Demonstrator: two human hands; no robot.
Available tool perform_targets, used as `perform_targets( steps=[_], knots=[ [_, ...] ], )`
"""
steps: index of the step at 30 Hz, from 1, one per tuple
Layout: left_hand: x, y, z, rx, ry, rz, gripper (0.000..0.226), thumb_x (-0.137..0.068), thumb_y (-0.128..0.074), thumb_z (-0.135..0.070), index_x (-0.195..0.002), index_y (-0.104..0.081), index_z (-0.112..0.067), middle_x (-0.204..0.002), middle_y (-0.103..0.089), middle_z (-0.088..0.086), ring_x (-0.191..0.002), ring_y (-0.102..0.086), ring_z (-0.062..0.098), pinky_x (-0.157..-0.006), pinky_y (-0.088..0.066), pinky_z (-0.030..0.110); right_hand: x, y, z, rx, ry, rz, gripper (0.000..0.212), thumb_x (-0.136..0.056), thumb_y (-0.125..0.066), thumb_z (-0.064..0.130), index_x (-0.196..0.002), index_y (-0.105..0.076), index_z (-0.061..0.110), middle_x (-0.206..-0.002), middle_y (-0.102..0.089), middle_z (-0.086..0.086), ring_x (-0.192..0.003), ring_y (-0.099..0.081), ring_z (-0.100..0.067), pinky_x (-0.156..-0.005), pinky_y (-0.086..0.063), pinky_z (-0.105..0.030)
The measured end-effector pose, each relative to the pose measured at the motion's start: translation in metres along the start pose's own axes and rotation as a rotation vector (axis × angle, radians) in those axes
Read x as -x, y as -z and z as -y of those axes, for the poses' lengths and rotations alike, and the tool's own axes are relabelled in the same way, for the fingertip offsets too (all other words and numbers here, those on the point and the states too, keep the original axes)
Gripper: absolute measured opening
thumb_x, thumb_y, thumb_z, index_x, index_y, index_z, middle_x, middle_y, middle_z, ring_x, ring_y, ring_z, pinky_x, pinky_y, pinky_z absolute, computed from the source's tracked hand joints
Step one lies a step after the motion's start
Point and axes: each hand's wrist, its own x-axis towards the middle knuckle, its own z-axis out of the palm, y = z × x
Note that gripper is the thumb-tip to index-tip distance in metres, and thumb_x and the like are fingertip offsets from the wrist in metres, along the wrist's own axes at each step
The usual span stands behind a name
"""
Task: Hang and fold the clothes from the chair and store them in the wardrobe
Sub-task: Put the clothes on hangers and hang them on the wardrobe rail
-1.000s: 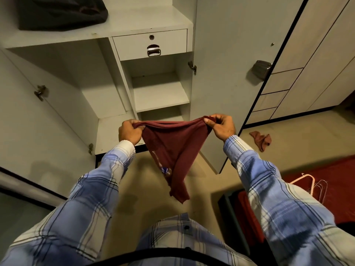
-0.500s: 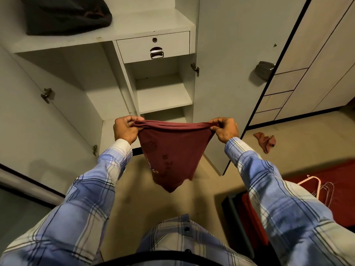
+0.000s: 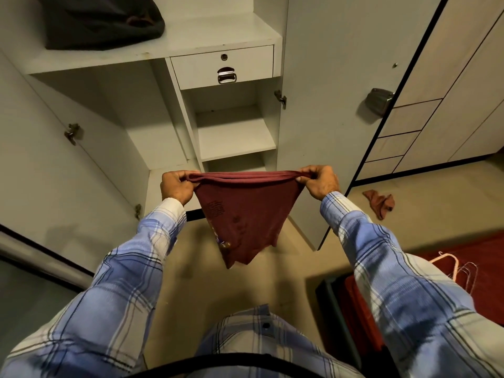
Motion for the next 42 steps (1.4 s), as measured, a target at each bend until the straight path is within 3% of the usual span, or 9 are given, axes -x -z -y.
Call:
perform_targets(
  steps=[6, 11, 16, 25, 29, 32, 35, 38, 42],
  knots=[
    [0.006, -0.008, -0.003, 0.188, 0.035, 0.005, 0.025, -0.086, -0.059, 0.007, -0.106, -0.071, -0.001, -0.083, -0.067, 0.003, -0.074, -0.058, 0.018, -0.090, -0.052, 0.042, 0.001, -0.004, 0.004, -0.244, -0.031, 0.071, 0.012, -0.090, -0.066, 0.006, -0.082, -0.063, 0.014, -0.080, -0.064, -0.004, -0.080, -0.059, -0.016, -0.080, -0.050, -0.031],
    [0.008, -0.010, -0.006, 0.301, 0.037, -0.068, 0.020, -0.089, -0.059, -0.001, -0.104, -0.070, -0.010, -0.081, -0.066, 0.002, -0.081, -0.056, 0.019, -0.089, -0.052, 0.046, 0.007, -0.003, 0.010, -0.586, -0.049, 0.100, 0.012, -0.093, -0.062, 0.006, -0.103, -0.067, 0.002, -0.078, -0.070, -0.001, -0.069, -0.064, -0.009, -0.071, -0.054, -0.023],
    [0.010, -0.010, -0.006, 0.331, -0.011, -0.115, 0.025, -0.091, -0.059, 0.001, -0.115, -0.067, 0.001, -0.104, -0.067, 0.009, -0.089, -0.061, 0.019, -0.096, -0.052, 0.040, 0.013, 0.001, 0.012, -0.624, -0.022, 0.072, 0.021, -0.093, -0.062, 0.009, -0.110, -0.067, -0.003, -0.083, -0.070, -0.007, -0.070, -0.065, -0.012, -0.069, -0.057, -0.024],
    [0.009, -0.009, -0.004, 0.334, -0.002, -0.112, 0.027, -0.087, -0.065, 0.000, -0.113, -0.070, -0.006, -0.099, -0.070, 0.006, -0.084, -0.064, 0.020, -0.096, -0.053, 0.042, 0.020, 0.002, 0.011, -0.625, -0.061, 0.046, 0.022, -0.092, -0.065, 0.012, -0.109, -0.067, -0.002, -0.086, -0.069, -0.008, -0.071, -0.064, -0.014, -0.068, -0.057, -0.026],
    [0.010, -0.010, -0.001, 0.306, 0.018, -0.081, 0.028, -0.087, -0.064, 0.001, -0.114, -0.069, -0.006, -0.095, -0.067, 0.005, -0.079, -0.061, 0.018, -0.095, -0.054, 0.044, 0.021, 0.001, 0.009, -0.574, -0.066, 0.059, 0.009, -0.094, -0.062, 0.014, -0.089, -0.068, 0.009, -0.079, -0.067, -0.005, -0.068, -0.062, -0.012, -0.065, -0.056, -0.025],
    [0.011, -0.012, 0.003, 0.253, 0.012, -0.021, 0.028, -0.090, -0.060, 0.001, -0.116, -0.068, -0.007, -0.098, -0.066, 0.006, -0.087, -0.059, 0.020, -0.095, -0.052, 0.047, 0.016, -0.001, 0.005, -0.449, -0.055, 0.060, 0.021, -0.097, -0.059, 0.020, -0.076, -0.061, 0.017, -0.073, -0.062, 0.000, -0.069, -0.057, -0.014, -0.076, -0.051, -0.035],
    [0.011, -0.012, 0.002, 0.214, 0.012, -0.018, 0.027, -0.093, -0.056, -0.001, -0.117, -0.067, -0.006, -0.098, -0.065, 0.004, -0.088, -0.057, 0.019, -0.095, -0.051, 0.041, 0.016, -0.001, 0.004, -0.385, -0.061, 0.122, 0.021, -0.097, -0.058, 0.021, -0.077, -0.059, 0.016, -0.071, -0.059, 0.000, -0.068, -0.053, -0.014, -0.072, -0.047, -0.032],
    [0.010, -0.009, -0.007, 0.330, 0.058, 0.087, 0.021, -0.097, -0.051, -0.002, -0.111, -0.066, -0.001, -0.083, -0.067, 0.001, -0.078, -0.057, 0.015, -0.081, -0.052, 0.028, 0.019, 0.007, 0.020, -0.682, -0.063, 0.195, 0.014, -0.096, -0.059, 0.020, -0.089, -0.064, 0.008, -0.074, -0.068, -0.001, -0.064, -0.061, -0.010, -0.067, -0.054, -0.025],
    [0.010, -0.011, -0.031, 0.608, 0.137, 0.220, 0.020, -0.101, -0.046, -0.006, -0.091, -0.063, -0.006, -0.075, -0.070, -0.001, -0.064, -0.064, 0.009, -0.073, -0.054, 0.024, 0.030, 0.014, 0.033, -1.044, -0.165, 0.327, 0.055, -0.071, -0.069, 0.057, -0.100, -0.068, 0.010, -0.093, -0.074, -0.008, -0.083, -0.071, -0.019, -0.083, -0.058, -0.034]
  ],
)
